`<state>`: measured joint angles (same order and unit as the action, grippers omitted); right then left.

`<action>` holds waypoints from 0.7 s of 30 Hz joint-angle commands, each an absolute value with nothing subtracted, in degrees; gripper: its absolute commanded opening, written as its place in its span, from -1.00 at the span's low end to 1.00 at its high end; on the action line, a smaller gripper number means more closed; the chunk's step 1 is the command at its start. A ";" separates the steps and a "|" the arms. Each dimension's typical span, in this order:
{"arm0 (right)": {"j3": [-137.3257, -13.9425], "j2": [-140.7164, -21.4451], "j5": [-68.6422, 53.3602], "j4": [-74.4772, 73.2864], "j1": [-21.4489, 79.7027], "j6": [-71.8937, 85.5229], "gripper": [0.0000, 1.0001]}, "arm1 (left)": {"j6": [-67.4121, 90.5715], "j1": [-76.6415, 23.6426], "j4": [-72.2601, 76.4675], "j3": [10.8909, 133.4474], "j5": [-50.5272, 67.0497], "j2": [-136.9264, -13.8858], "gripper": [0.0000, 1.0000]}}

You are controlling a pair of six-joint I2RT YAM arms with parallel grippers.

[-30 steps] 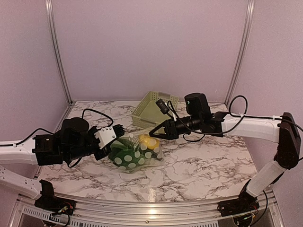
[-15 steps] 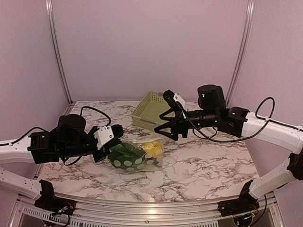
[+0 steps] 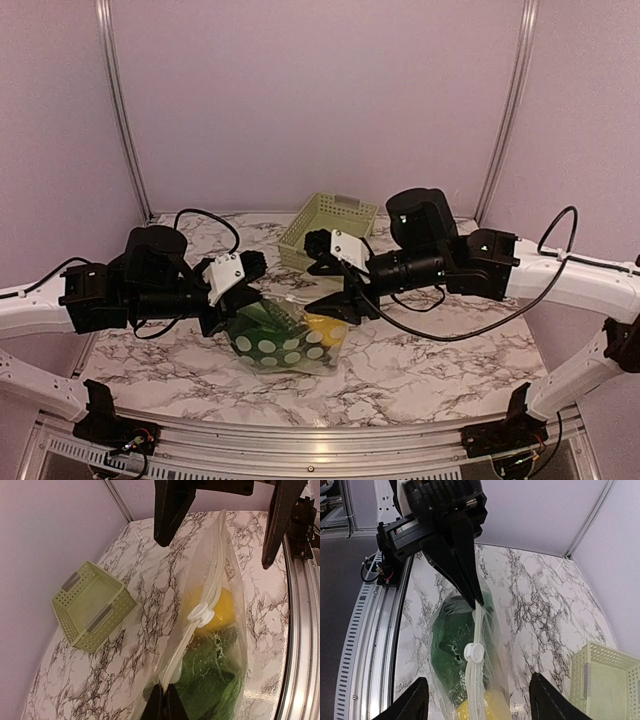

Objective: Open the zip-top bag and remove the fake food

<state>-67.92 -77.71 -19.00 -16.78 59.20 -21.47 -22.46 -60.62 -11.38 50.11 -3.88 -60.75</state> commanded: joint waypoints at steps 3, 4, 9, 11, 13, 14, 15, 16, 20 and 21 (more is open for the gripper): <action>-72.45 -82.08 -13.23 -22.30 61.98 -25.52 0.25 | -20.57 -59.37 -12.16 51.79 -1.13 -61.31 -1.00; -72.44 -82.50 -12.41 -22.37 62.04 -25.65 0.23 | -20.57 -59.19 -12.02 51.73 -0.88 -61.15 -1.00; -71.19 -83.60 -6.94 -21.36 62.05 -25.24 0.03 | -20.52 -58.11 -10.55 50.65 1.46 -59.20 -1.00; -70.78 -83.82 -4.50 -21.27 62.01 -24.97 -0.07 | -20.76 -57.86 -10.33 50.23 1.90 -58.56 -1.00; -70.46 -83.89 -2.73 -21.20 62.05 -24.44 -0.19 | -21.06 -57.67 -9.93 49.66 2.40 -57.90 -1.00; -70.29 -83.81 -2.31 -21.14 62.03 -24.19 -0.28 | -21.17 -57.54 -9.60 49.32 2.64 -57.48 -1.00; -70.12 -83.70 -1.90 -21.13 62.06 -23.91 -0.34 | -21.26 -57.44 -9.29 48.92 2.80 -57.07 -1.00; -70.01 -83.53 -1.60 -21.05 61.99 -23.69 -0.38 | -21.27 -57.32 -8.97 48.57 2.72 -56.67 -1.00; -70.00 -83.32 -0.27 -21.71 62.05 -23.38 -0.62 | -20.95 -56.23 -8.30 47.19 2.41 -55.09 -1.00; -70.05 -83.20 -0.26 -21.79 62.06 -23.39 -0.70 | -20.86 -56.03 -7.88 46.81 2.60 -54.58 -1.00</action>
